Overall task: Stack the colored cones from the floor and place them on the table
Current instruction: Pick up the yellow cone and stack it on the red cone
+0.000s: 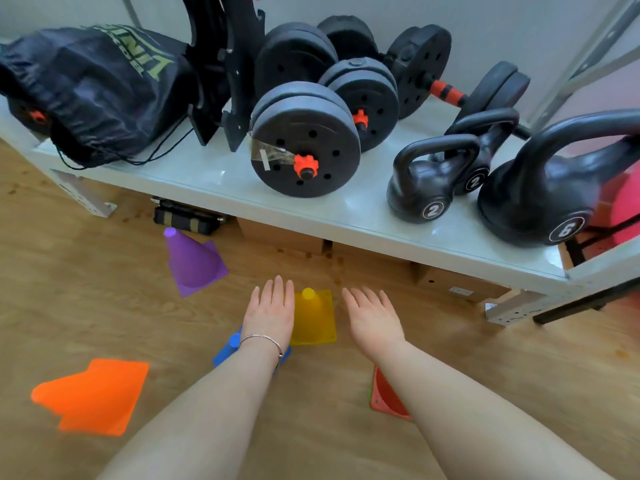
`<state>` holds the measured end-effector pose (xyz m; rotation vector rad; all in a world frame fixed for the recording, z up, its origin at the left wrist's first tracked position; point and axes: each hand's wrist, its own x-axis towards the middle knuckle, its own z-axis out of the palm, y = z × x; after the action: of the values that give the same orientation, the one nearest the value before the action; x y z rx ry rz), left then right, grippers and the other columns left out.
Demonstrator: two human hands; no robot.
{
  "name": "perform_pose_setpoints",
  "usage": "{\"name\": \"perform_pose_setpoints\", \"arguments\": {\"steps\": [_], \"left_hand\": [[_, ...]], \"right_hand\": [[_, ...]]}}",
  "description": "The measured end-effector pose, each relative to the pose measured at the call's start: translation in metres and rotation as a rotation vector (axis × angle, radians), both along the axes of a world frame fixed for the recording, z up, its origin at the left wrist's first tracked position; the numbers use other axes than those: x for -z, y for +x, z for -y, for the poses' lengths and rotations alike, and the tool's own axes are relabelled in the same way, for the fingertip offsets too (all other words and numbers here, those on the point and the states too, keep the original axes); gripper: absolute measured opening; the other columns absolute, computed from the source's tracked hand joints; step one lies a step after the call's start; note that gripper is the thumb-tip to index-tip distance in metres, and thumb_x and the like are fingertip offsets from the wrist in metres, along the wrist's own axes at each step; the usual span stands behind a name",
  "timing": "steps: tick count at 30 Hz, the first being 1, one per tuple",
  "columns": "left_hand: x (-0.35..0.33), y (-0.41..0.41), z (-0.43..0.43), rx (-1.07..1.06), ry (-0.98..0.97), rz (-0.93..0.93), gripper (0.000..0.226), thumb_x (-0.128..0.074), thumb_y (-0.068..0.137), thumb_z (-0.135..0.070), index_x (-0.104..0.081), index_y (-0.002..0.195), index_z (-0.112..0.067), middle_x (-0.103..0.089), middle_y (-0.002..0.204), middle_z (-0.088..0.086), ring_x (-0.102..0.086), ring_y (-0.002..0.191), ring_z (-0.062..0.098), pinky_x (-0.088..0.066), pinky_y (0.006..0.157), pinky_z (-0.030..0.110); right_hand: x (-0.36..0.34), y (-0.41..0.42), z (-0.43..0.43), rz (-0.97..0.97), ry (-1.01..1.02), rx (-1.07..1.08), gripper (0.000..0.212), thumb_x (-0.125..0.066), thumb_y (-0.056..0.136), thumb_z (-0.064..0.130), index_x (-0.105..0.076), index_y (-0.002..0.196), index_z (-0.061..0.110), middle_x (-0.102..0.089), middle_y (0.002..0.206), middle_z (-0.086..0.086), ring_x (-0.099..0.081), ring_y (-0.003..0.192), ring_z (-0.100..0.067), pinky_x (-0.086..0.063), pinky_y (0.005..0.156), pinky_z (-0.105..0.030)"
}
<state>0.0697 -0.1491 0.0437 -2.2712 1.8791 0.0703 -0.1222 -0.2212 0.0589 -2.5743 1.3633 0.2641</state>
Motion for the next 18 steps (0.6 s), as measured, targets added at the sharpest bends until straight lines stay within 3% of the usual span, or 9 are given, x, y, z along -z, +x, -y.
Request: {"name": "perform_pose_setpoints", "arguments": {"steps": [3,5,7,13,18], "left_hand": [[0.017,0.005,0.016,-0.020,0.049,-0.042,0.071,-0.079,0.064,-0.015,-0.054,0.129,-0.002,-0.065,0.118,0.020,-0.065,0.102,0.035,-0.050,0.092,0.050],[0.028,0.004,0.025,-0.087,0.132,-0.093,0.067,-0.065,0.082,-0.019,-0.037,0.141,-0.005,-0.058,0.127,0.016,-0.057,0.114,0.034,-0.039,0.104,0.048],[0.040,0.003,0.033,-0.158,0.211,-0.103,0.061,-0.056,0.089,-0.023,-0.030,0.143,-0.009,-0.055,0.131,0.011,-0.052,0.121,0.031,-0.032,0.106,0.044],[0.066,0.010,0.040,-0.247,0.341,-0.144,0.052,-0.051,0.093,-0.023,-0.032,0.141,-0.015,-0.056,0.130,0.007,-0.052,0.121,0.027,-0.036,0.096,0.039],[0.073,0.010,0.041,-0.305,0.346,-0.254,0.028,-0.051,0.093,-0.018,-0.047,0.122,-0.017,-0.064,0.117,0.007,-0.059,0.111,0.030,-0.042,0.087,0.039]], "right_hand": [[0.018,0.020,0.012,-0.059,0.061,-0.014,0.061,-0.041,0.096,0.018,-0.022,0.154,0.017,-0.041,0.152,-0.007,-0.033,0.141,-0.031,-0.020,0.119,-0.050],[0.031,0.033,0.020,-0.094,0.100,-0.024,0.063,-0.049,0.095,0.026,-0.024,0.153,0.018,-0.041,0.152,-0.008,-0.036,0.139,-0.032,-0.025,0.116,-0.049],[0.044,0.043,0.024,-0.115,0.131,-0.025,0.064,-0.052,0.095,0.029,-0.024,0.152,0.018,-0.038,0.154,-0.008,-0.035,0.141,-0.032,-0.027,0.115,-0.048],[0.077,0.053,0.033,-0.124,0.273,0.029,0.071,-0.056,0.095,0.036,-0.019,0.154,0.022,-0.038,0.154,-0.007,-0.032,0.143,-0.031,-0.025,0.116,-0.048],[0.085,0.049,0.032,-0.018,0.428,0.116,0.078,-0.065,0.089,0.037,-0.020,0.153,0.025,-0.052,0.139,-0.014,-0.053,0.123,-0.036,-0.049,0.096,-0.046]]}}
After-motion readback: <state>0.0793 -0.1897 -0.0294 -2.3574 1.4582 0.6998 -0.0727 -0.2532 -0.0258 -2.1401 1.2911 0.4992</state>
